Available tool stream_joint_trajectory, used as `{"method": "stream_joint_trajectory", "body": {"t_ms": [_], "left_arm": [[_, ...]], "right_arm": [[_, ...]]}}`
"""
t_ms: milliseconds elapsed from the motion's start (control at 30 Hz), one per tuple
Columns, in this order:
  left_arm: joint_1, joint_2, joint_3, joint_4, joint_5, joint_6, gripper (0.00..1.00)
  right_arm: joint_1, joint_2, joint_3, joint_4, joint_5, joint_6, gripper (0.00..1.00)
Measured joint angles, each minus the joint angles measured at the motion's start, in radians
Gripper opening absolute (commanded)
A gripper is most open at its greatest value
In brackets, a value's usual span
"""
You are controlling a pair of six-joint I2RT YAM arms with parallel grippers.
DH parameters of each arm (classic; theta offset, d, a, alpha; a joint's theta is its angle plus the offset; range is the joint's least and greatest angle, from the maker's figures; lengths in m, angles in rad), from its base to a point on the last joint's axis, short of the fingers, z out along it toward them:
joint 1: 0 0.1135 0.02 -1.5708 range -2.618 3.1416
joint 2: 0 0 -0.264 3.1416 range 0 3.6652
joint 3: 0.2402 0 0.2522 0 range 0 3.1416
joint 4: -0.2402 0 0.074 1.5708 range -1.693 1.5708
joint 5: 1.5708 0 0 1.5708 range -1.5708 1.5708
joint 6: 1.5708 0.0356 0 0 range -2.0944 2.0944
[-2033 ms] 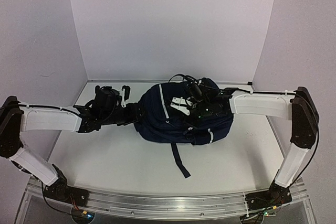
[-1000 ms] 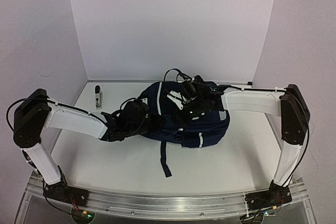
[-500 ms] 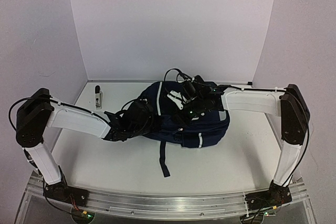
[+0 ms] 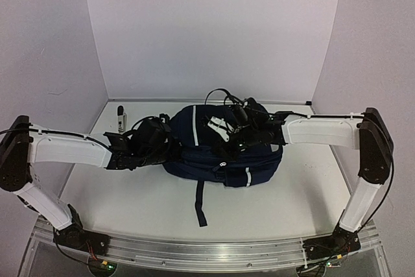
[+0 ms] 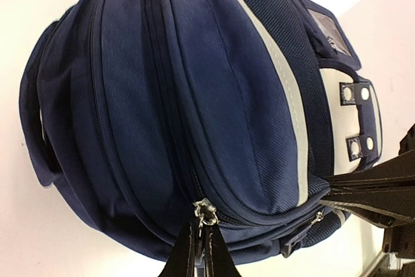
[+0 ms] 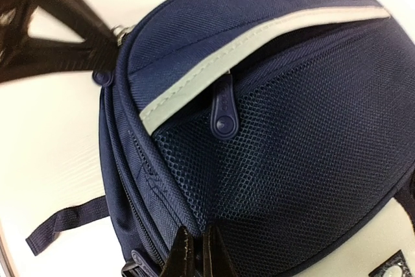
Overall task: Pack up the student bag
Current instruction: Unzip the student bag at the center of the board.
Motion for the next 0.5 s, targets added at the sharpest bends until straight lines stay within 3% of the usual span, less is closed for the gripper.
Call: {"method": "stream_joint_trajectory", "body": {"t_ms": [500], "left_arm": [[0.058, -0.029, -0.019, 0.061, 0.235, 0.243, 0.00]], "right_arm": [[-0.091, -0.127, -0.156, 0.042, -0.093, -0.187, 0.00]]}}
